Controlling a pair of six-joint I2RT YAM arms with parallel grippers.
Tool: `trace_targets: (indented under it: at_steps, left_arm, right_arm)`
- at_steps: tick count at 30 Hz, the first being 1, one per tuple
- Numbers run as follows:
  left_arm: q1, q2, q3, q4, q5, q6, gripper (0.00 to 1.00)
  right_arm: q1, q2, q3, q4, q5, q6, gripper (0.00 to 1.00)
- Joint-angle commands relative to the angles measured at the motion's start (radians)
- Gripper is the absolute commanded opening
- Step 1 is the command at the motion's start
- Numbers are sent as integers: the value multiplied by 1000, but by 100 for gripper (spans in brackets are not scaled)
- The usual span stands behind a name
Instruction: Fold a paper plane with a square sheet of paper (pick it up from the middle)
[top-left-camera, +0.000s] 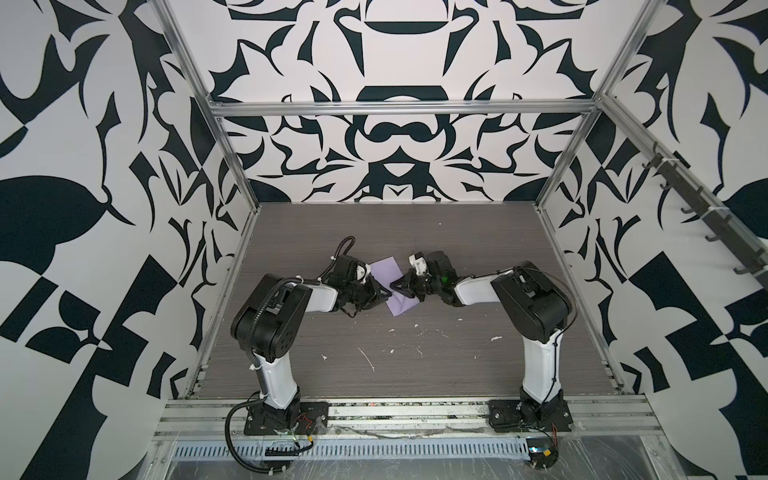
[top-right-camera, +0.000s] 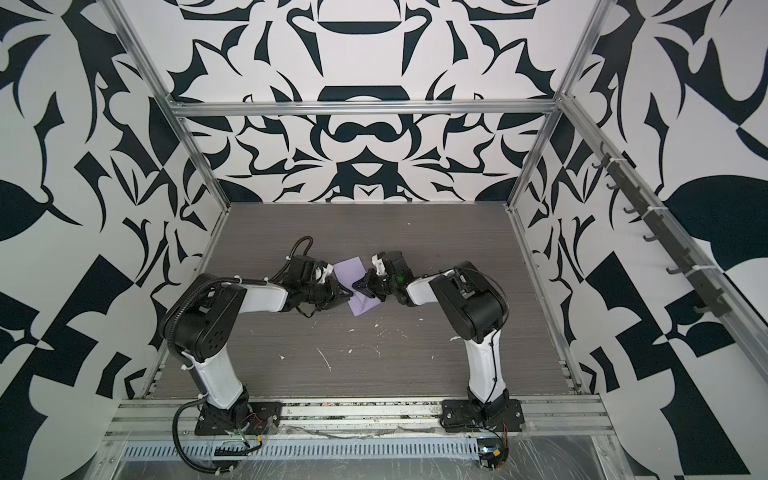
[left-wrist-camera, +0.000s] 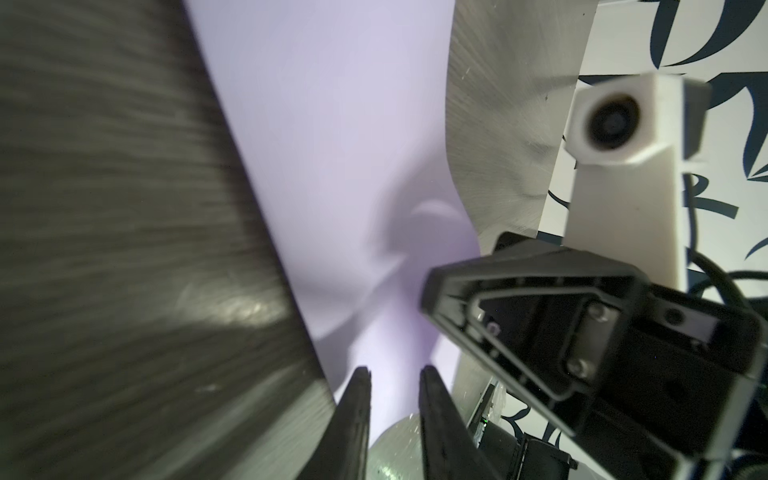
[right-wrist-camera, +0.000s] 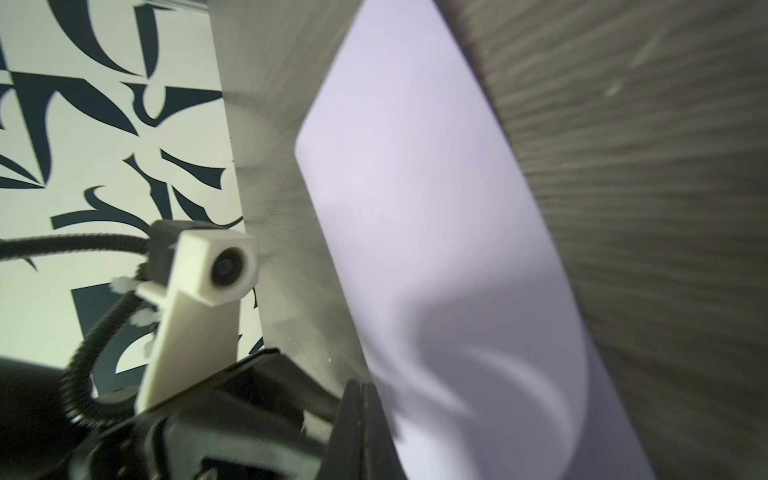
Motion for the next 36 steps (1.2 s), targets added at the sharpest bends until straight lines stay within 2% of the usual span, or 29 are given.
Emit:
trace_targets:
  at_steps: [1,5,9,17,28,36]
  left_arm:
    - [-3,-19,29,-35,-16,23,24]
    - [-3,-29,60,-78,-31,51,24]
    - [-2,-24,100,-131,-64,84,24]
    - [9,6,163,-218,-145,120,24]
    - [27,15,179,-231,-157,121,24]
    - [27,38,197,-240,-152,121,24]
  right_arm:
    - [-34,-118,-38,-25,25,-39,9]
    - [-63,-233,-79,-184,80,-141,18]
    - [-76,-313,-94,-377,168,-221,32]
    - [-76,-330,-122,-467,143,-233,44]
    - [-60,-241,-75,-476,63,-235,46]
    - [-56,-204,-73,-399,23,-209,45]
